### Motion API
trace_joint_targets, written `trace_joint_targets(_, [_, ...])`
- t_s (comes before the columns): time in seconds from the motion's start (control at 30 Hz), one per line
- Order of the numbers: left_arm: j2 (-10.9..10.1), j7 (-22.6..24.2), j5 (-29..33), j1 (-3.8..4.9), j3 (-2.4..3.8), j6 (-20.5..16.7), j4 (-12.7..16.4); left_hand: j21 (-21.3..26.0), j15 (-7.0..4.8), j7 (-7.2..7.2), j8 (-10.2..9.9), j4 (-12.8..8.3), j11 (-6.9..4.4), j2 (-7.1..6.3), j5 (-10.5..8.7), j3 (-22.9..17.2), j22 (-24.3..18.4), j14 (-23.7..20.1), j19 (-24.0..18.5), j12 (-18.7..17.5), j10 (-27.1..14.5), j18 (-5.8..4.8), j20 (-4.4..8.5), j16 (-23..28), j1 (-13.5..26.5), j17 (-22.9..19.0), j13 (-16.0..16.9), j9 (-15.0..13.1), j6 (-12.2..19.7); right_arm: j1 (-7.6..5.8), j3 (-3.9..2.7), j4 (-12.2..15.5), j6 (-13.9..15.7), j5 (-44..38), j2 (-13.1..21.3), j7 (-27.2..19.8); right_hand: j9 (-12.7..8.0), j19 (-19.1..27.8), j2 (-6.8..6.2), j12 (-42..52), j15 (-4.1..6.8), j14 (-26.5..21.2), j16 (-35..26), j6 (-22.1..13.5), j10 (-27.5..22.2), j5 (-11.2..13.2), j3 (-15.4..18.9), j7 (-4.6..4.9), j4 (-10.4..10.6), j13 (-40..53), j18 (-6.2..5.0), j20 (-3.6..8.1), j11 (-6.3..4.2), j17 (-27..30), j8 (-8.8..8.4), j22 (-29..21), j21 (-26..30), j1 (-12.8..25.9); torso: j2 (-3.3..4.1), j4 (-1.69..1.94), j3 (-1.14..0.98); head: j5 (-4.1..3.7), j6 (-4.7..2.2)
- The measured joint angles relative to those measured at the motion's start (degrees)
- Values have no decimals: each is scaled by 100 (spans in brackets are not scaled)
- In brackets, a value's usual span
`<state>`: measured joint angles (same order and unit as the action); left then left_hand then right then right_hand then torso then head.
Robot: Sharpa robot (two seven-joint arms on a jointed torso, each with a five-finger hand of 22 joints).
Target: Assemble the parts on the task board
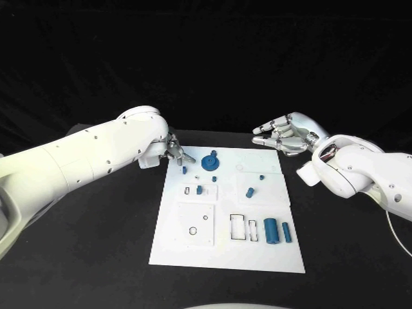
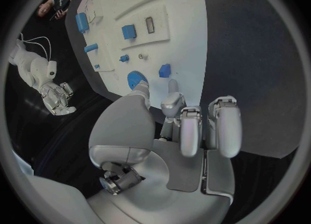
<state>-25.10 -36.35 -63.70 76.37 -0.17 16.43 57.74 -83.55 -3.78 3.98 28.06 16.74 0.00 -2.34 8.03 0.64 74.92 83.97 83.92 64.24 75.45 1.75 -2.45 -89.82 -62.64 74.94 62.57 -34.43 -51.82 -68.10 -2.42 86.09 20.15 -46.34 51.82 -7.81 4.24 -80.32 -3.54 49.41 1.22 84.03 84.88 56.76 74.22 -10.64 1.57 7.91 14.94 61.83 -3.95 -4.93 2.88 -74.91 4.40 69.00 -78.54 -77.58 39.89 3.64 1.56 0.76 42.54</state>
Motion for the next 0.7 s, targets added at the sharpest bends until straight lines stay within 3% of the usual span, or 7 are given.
trace_joint_targets(0.33, [108, 140, -150, -59, -16, 160, -182, -32, 0, -20, 35, -14, -32, 32, -15, 49, 0, 0, 0, 63, 32, 0, 0, 0, -32, -1, 44, 0, -61, 5, 1, -7, 0, -1, -13, 0, 0, 0, 0, 0, 0, 0, 0, 0, 0, 0, 0, 0, 0, 0, 0, 0, 0, 0, 0, 0, 0, 0, 18, -8, 0, 19, 10])
trace_joint_targets(0.7, [127, 165, -212, -73, -18, 318, -210, -69, 0, -82, 178, -38, -94, 233, -15, 72, -1, 0, 0, 145, 93, 1, 0, 0, -385, -1, 93, -76, -163, 6, 0, -13, -1, -1, -20, -1, -1, 0, 0, 0, 0, 0, 0, 0, 0, 0, 0, 0, 0, 1, 0, 0, 0, 1, 0, 0, 0, 0, 12, -8, -2, 36, 15])
